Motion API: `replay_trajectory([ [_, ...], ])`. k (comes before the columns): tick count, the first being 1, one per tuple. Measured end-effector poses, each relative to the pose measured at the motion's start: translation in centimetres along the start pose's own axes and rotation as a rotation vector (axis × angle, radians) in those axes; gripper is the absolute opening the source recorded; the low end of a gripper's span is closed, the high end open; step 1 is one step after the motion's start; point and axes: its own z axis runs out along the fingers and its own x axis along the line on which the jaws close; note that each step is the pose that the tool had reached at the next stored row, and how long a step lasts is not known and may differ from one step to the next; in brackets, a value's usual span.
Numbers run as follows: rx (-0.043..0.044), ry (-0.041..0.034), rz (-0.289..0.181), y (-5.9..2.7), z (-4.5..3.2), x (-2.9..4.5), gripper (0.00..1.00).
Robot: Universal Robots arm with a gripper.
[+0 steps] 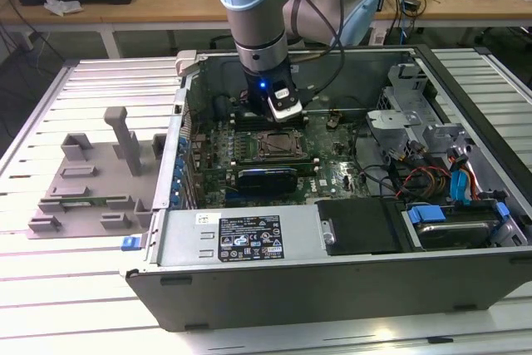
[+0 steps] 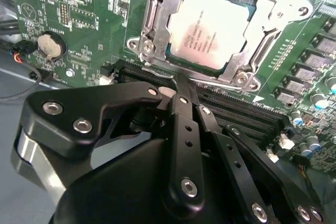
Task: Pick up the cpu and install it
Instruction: 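Install the first cpu locking lever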
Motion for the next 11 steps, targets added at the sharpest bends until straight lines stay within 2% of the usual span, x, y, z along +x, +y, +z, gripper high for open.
replay_trajectory([
  [3,0.0156,-0.0049,0.000,-0.02,0.11,0.02,0.11],
  [6,0.0256,-0.0083,0.002,-0.04,0.21,0.03,0.11],
  [11,0.0263,-0.0091,0.003,-0.04,0.23,0.04,0.11],
])
